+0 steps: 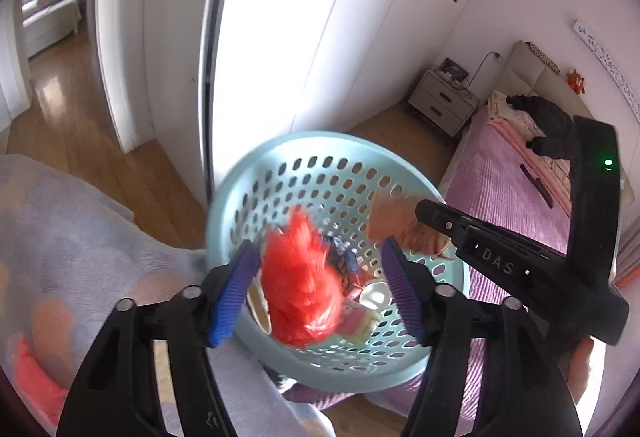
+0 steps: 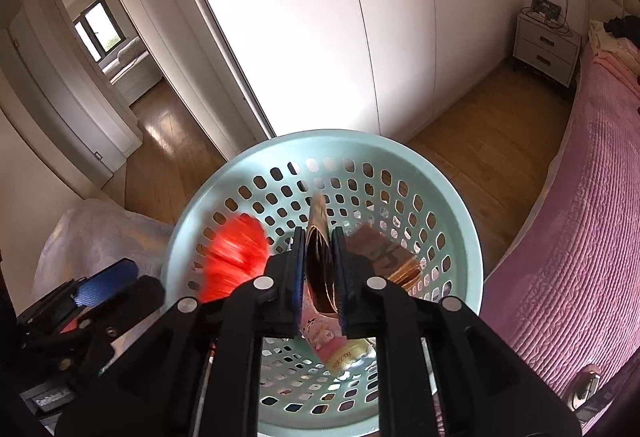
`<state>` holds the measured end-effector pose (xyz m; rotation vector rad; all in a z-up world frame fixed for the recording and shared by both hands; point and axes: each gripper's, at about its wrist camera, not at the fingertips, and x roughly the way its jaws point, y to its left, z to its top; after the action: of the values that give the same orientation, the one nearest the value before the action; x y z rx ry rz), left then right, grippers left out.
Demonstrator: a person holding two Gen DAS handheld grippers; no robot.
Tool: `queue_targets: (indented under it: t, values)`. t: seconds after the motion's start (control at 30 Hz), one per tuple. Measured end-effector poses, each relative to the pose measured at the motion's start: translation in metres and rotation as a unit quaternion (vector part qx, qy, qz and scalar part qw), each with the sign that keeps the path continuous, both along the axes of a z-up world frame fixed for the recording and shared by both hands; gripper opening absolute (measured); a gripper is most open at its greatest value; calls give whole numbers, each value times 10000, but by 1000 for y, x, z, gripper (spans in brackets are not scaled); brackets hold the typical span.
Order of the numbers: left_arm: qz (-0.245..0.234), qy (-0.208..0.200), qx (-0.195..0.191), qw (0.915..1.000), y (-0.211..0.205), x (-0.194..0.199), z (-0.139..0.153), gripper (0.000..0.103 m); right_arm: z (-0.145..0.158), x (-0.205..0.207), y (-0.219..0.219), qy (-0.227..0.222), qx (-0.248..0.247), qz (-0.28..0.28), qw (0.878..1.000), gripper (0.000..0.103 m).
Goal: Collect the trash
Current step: 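Carry the red bag and paper bag over the teal basket and open both tools, then grasp the red plastic packet with the left tool while the right tool grasps the teal packet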
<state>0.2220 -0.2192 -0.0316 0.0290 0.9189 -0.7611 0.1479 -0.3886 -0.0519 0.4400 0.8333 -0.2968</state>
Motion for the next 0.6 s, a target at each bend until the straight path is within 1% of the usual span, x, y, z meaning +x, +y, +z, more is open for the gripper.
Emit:
queue_targets:
  t: [0.03,0.13,0.2,0.27,0.33,0.4,0.5,0.57,0.6]
  values:
    - [16,-79,-60,9999,5,-4,4,73,-1,-1,0,-7,3,11,10000,14]
    - [52,-172,-253,9995,22,-12,15,73,3,-5,5,-63,-70,55,9999,15]
    - [123,-234,-319,9991,34,-15,22,73,6,-8,11,-102,-137,80,9998,22]
    - [232,-296,-351,9987,42,-17,30,73,13,-11,18,-187,-153,104,9997,39]
    - [330,-356,-461,9978,60,-22,38,73,20,-17,24,-337,-189,160,9991,52]
    - [411,-418,-544,9968,74,-28,45,73,27,-23,35,-447,-213,271,9984,52]
    - [641,-593,-548,9947,103,-35,56,77,41,-31,53,-641,-178,478,9966,52]
    - [771,-683,-564,9931,126,-39,63,78,49,-34,67,-772,-177,627,9949,52]
    - [818,-729,-572,9923,134,-41,66,80,52,-36,73,-816,-194,695,9940,52]
